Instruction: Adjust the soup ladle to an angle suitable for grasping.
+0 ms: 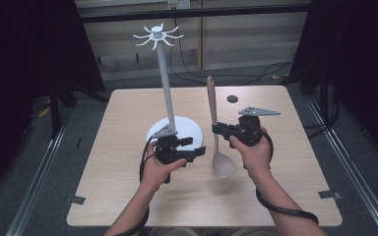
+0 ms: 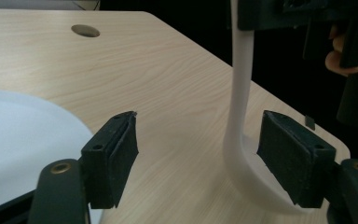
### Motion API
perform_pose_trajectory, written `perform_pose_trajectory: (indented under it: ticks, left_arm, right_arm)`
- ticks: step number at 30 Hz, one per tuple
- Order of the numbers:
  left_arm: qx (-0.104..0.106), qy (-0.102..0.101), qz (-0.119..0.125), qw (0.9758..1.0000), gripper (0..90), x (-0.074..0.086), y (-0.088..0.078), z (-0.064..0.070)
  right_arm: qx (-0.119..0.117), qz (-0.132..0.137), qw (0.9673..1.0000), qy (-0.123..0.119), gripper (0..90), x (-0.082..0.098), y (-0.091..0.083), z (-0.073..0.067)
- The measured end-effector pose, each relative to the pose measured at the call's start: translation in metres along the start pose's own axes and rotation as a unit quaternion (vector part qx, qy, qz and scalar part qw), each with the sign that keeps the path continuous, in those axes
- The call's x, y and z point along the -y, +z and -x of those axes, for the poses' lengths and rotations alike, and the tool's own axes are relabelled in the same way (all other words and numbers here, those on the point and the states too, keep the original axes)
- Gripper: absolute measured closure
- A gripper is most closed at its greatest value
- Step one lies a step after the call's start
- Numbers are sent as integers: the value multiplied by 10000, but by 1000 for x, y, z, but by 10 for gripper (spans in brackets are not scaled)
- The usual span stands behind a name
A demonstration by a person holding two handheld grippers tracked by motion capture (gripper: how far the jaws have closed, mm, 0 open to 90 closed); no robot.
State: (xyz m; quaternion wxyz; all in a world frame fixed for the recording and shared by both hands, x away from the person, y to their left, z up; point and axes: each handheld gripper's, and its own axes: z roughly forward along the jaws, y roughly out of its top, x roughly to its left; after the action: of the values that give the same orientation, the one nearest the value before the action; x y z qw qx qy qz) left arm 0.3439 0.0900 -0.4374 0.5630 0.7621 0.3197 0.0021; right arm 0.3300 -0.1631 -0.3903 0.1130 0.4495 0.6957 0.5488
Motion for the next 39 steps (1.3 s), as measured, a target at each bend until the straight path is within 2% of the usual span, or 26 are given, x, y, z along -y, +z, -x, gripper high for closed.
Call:
perform_pose_trajectory:
  ticks: [4, 8, 12, 20, 24, 25, 29, 33, 34, 35, 38, 39]
  left_arm:
    - [34, -15, 142, 9999, 359, -4, 5, 4]
    - [108, -8, 168, 9998, 407, -5, 7, 6]
    - [155, 125, 243, 9995, 504, -6, 8, 9]
    - [175, 80, 331, 9993, 667, -8, 8, 8]
    - [212, 64, 275, 9994, 790, -9, 4, 8]
    - [129, 149, 241, 9995, 793, -9, 3, 9]
    - [153, 160, 238, 9995, 798, -10, 2, 10]
    - [135, 253, 162, 9995, 799, -11, 0, 11]
    - [92, 292, 134, 9994, 800, -11, -1, 12]
    - [65, 300, 121, 9995, 800, -10, -1, 10]
    - [39, 299, 135, 9995, 800, -9, -3, 8]
    - [1, 323, 154, 9994, 800, -9, -5, 7]
  right_arm:
    - [-56, 33, 10000, -42, 789, 1, 5, -8]
    - [-74, 41, 9999, -70, 788, 1, 8, -12]
    - [-128, 44, 9999, -55, 788, 1, 13, -20]
    - [-217, 60, 9997, -107, 788, -1, 18, -31]
    - [-223, 30, 9995, -212, 787, 1, 19, -35]
    - [-198, 31, 9995, -230, 786, 1, 19, -36]
    - [-284, 73, 9993, -252, 782, 1, 18, -36]
    - [-349, 87, 9989, -302, 773, 2, 17, -35]
    - [-395, 169, 9985, -335, 705, 2, 14, -33]
    - [-381, 197, 9985, -333, 674, 2, 13, -32]
    - [-367, 276, 9984, -336, 626, 2, 8, -29]
    - [-349, 322, 9983, -339, 553, 2, 2, -25]
